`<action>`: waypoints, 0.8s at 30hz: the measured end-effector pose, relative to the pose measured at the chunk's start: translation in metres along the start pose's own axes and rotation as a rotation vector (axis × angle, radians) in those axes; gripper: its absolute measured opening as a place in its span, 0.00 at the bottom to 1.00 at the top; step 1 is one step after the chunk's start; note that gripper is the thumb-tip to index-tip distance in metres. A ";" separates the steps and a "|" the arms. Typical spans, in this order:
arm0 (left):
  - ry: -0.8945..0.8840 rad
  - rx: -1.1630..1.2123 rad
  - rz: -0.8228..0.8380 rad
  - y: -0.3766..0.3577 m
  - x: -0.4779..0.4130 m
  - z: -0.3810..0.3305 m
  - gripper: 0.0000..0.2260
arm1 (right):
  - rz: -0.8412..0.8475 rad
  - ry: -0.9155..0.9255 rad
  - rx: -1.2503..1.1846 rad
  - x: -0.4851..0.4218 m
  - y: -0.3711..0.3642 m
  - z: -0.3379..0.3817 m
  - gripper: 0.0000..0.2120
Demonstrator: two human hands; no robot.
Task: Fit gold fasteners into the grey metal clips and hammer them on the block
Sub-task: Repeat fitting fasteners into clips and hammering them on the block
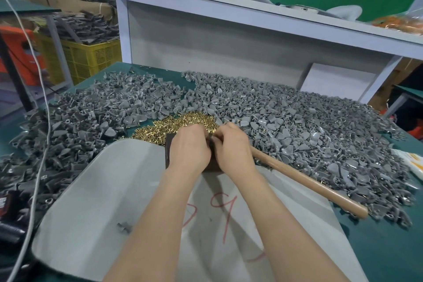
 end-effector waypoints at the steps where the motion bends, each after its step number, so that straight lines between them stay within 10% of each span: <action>1: -0.002 -0.009 -0.002 0.000 0.000 0.000 0.06 | 0.030 -0.017 0.014 -0.003 0.001 -0.001 0.05; 17: 0.008 0.028 0.015 0.001 0.002 0.000 0.06 | 0.062 -0.106 -0.156 -0.002 0.014 -0.023 0.09; 24: -0.007 0.043 0.032 0.001 0.003 0.001 0.05 | 0.236 -0.498 0.361 0.011 0.020 -0.084 0.12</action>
Point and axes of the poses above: each hand's wrist, its own x-axis away from the middle knuckle, its own y-axis out of the back of the hand, z = x × y, the point moved 6 cm from there along -x, towards the middle knuckle, and after that the axes turned 11 degrees about z, right-handed, at the moved point
